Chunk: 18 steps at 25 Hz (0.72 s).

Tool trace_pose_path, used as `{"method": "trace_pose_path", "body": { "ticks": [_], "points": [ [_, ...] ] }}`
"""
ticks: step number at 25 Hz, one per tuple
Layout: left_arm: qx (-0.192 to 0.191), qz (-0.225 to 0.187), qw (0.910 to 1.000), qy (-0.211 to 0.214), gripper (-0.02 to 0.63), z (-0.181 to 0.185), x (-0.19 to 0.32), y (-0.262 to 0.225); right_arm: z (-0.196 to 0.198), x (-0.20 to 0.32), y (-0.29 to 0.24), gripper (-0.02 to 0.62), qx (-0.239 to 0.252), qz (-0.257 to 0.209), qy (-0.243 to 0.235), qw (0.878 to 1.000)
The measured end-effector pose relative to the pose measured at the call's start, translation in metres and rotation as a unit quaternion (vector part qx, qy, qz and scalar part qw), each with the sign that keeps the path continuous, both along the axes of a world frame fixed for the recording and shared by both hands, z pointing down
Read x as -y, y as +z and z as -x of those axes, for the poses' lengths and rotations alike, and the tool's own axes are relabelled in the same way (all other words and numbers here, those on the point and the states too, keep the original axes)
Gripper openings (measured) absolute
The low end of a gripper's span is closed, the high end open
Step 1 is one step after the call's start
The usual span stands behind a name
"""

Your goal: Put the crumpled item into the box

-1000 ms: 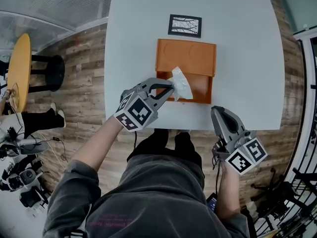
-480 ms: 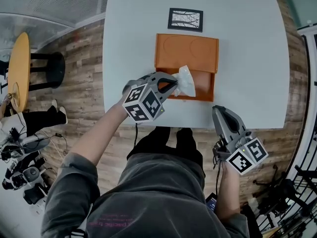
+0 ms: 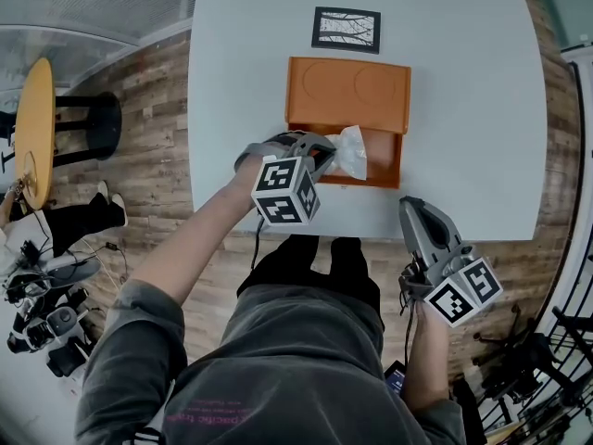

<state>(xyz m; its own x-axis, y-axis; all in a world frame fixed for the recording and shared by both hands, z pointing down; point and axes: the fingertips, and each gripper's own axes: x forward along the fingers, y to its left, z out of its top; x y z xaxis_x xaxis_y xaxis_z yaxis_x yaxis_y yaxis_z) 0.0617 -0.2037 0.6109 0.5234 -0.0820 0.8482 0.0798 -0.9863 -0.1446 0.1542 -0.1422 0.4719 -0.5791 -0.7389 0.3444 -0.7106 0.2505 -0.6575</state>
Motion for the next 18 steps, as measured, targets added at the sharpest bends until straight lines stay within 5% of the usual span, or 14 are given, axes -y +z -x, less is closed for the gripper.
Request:
{"method": "trace_pose_path", "body": {
  "ticks": [7,18],
  "points": [
    [0.062,-0.004,0.9967,0.052,0.014,-0.001,-0.012,0.014,-0.001,-0.002,0.005,0.002,0.004,0.007,-0.002,1.0],
    [0.133,-0.026,0.9885,0.067,0.015,0.004,-0.006,0.039,-0.006,0.0,0.01,0.002,0.008,0.013,0.0,1.0]
  ]
}}
